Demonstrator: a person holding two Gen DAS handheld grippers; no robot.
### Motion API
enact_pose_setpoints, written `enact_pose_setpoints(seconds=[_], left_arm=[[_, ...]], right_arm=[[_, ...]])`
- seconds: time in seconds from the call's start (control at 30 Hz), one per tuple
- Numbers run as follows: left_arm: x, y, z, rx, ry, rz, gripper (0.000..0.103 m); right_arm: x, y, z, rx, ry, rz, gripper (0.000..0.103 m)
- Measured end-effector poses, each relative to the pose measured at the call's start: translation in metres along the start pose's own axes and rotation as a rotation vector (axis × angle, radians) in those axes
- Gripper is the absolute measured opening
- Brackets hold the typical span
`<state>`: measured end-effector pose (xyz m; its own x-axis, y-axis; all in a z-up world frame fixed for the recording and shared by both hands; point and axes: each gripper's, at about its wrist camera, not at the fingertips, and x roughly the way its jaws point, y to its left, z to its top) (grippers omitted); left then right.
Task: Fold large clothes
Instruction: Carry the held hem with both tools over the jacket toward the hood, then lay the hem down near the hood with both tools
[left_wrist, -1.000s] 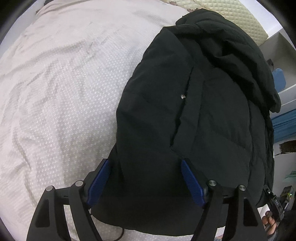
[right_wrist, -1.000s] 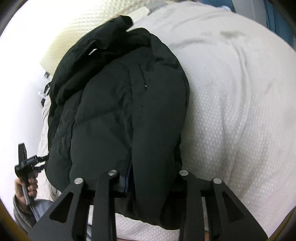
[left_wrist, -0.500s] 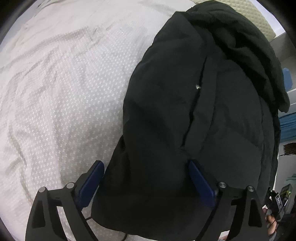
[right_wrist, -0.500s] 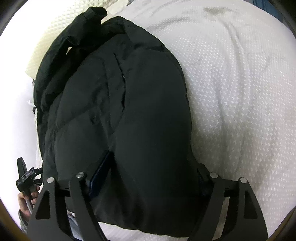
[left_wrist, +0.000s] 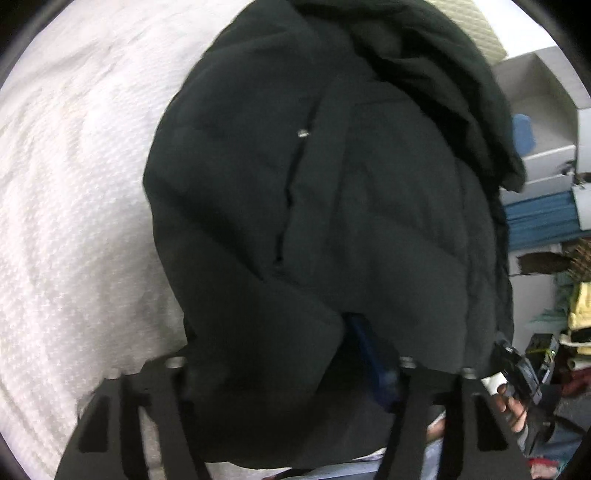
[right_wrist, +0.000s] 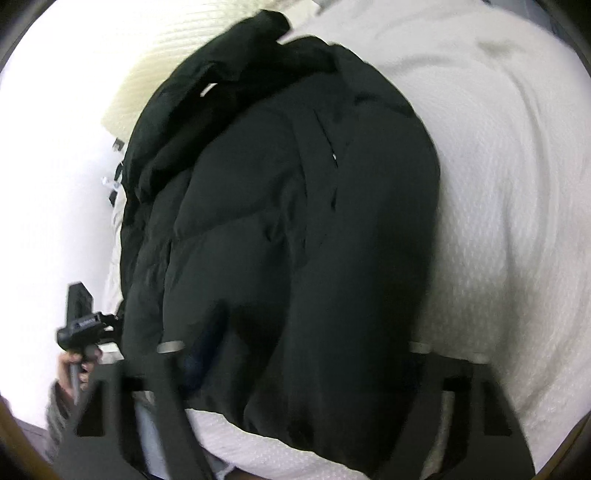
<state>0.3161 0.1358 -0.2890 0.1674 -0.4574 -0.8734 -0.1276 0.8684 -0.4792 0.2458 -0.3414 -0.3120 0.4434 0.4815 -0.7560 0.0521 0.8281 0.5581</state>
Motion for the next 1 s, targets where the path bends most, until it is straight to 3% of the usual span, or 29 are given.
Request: enact_pose_setpoints(seconds=[0.03, 0.13, 0.2, 0.4, 0.77, 1.0], left_arm=[[0.001, 0.0, -0.005, 0.014, -0.008, -0.007, 0.045], [0.001, -0.01, -0.01, 0.034, -0.034, -0.022, 0.02], [-0.008, -0.015, -0.016, 0.037, -0.064, -0.052, 0.011], [-0.057, -0.019, -0.024, 0.019, -0.192, -0.214, 0.007], [-0.177, -0.001, -0.057, 0.003, -0.307, -0.341, 0.004], [-0.258, 0.007, -0.111, 0.064, -0.348, -0.368, 0.003]], right_arm=[[-0.001, 0.001, 0.001, -0.009, -0.003, -0.012, 0.025], [-0.006, -0.001, 0.001, -0.016, -0.024, -0.035, 0.015], [-0.01, 0.0, 0.0, -0.034, -0.045, -0.031, 0.013], [-0.054, 0.016, 0.004, -0.077, -0.148, 0.031, 0.01], [-0.143, 0.028, -0.004, -0.088, -0.21, 0.141, 0.009], [-0.211, 0.046, -0.035, -0.125, -0.221, 0.214, 0.009]])
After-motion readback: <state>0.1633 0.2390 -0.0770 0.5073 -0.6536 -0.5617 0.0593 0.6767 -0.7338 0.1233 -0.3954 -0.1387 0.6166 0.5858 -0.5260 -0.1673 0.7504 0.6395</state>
